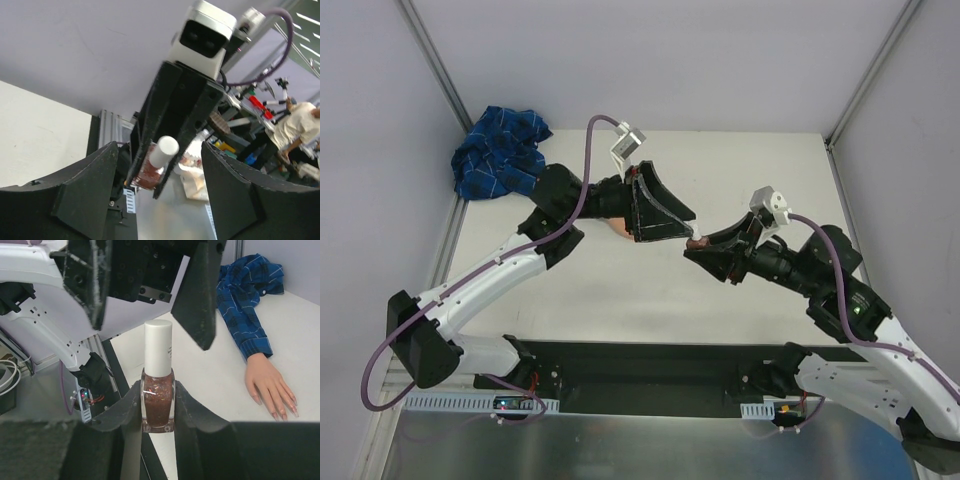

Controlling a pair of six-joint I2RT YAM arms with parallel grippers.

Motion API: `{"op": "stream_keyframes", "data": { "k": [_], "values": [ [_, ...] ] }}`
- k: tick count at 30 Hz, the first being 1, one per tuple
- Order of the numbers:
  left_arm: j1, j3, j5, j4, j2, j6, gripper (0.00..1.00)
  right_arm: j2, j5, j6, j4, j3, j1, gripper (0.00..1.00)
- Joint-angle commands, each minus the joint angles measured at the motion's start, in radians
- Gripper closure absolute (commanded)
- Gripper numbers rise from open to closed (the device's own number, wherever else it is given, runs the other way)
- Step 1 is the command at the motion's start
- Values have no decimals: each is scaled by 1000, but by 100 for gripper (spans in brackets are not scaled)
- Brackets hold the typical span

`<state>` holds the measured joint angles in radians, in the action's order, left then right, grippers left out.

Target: Paint the nails

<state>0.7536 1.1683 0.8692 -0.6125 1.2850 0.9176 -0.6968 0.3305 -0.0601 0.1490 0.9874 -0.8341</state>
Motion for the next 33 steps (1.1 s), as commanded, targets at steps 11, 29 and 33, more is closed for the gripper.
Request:
{"op": "stream_keyframes", "data": {
  "k": [11, 29, 33],
  "values": [
    [55, 80, 125, -99, 11, -51, 45, -4, 81, 51, -111, 33, 52, 100],
    [170, 163, -514, 396, -29, -308, 100, -90, -365, -38, -101, 45, -80, 100],
    [295, 186, -892, 510, -15, -318, 100, -181, -1031, -197, -112, 95, -290, 100]
  ]
}}
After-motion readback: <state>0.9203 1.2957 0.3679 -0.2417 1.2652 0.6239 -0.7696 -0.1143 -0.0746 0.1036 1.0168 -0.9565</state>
